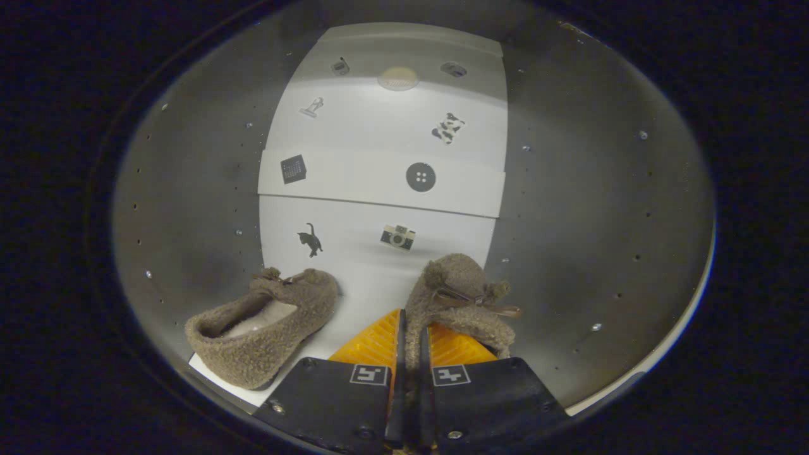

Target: Open the shoe cabinet door, grab the shoes and put them into the shoe cabinet, then close the shoe cabinet door.

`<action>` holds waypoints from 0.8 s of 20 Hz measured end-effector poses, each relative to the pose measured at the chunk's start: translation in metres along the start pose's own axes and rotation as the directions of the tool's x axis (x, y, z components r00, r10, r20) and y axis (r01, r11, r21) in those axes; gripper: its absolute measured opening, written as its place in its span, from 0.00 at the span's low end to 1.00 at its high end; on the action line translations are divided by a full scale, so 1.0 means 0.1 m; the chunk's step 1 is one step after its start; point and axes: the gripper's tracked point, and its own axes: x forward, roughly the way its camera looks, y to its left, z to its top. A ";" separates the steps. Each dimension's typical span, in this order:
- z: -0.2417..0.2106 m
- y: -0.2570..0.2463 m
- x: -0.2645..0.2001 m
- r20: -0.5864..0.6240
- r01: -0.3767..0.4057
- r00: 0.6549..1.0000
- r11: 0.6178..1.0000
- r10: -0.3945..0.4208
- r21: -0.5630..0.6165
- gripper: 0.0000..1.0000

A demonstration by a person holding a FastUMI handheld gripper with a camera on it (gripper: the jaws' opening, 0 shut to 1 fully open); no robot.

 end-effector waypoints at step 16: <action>0.06 0.24 -0.93 -0.013 -0.096 0.995 0.995 0.096 0.018 0.96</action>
